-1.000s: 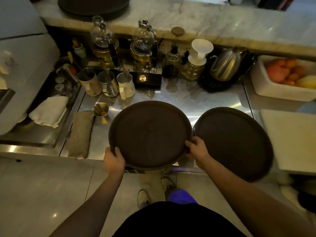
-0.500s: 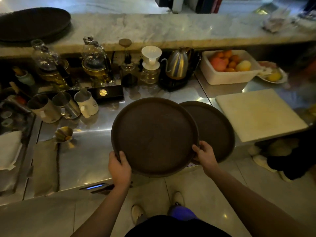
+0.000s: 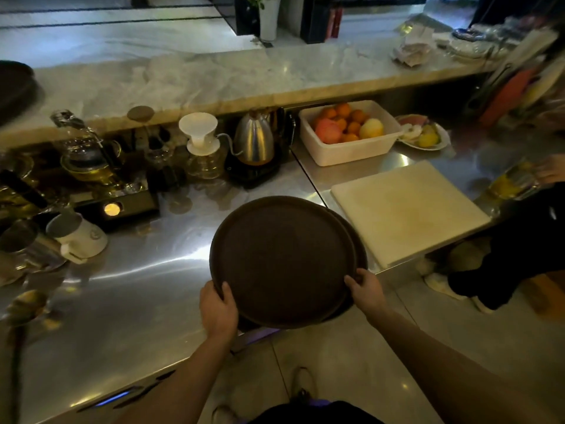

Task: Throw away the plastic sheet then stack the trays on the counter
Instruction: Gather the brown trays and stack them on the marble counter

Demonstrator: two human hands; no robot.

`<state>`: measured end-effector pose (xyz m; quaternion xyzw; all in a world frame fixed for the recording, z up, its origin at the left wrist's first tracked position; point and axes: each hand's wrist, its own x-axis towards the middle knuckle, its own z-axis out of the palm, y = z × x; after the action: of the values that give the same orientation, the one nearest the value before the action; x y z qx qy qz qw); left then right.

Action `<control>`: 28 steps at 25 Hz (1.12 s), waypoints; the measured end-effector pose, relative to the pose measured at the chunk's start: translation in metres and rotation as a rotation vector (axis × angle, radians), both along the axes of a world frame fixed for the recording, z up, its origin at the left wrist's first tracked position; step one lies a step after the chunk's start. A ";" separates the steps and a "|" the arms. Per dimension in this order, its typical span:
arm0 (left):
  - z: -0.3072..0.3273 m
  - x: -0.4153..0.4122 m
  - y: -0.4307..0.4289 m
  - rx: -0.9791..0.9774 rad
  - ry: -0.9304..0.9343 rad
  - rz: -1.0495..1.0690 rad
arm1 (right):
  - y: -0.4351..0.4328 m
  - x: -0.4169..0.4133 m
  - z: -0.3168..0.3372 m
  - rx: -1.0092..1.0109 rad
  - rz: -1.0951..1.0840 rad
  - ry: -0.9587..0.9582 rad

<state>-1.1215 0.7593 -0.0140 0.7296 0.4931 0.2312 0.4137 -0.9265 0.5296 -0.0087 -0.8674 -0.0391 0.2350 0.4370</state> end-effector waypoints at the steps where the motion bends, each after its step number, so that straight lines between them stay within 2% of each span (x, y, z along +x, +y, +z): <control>1: 0.000 0.007 -0.003 -0.001 0.017 -0.005 | -0.003 0.005 -0.002 -0.008 0.003 -0.001; 13: -0.016 0.048 -0.024 0.002 0.172 -0.101 | -0.031 0.041 -0.025 -0.078 0.032 -0.008; 21: -0.017 0.051 -0.029 -0.017 0.325 -0.127 | -0.034 0.052 -0.028 -0.270 0.106 -0.208; 28: -0.014 0.056 -0.029 -0.084 0.327 -0.101 | -0.031 0.052 -0.028 -0.330 0.045 -0.156</control>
<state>-1.0653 0.7308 -0.0283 0.7633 0.5258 0.0677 0.3692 -0.8749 0.4983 -0.0371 -0.9417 -0.0533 0.1800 0.2791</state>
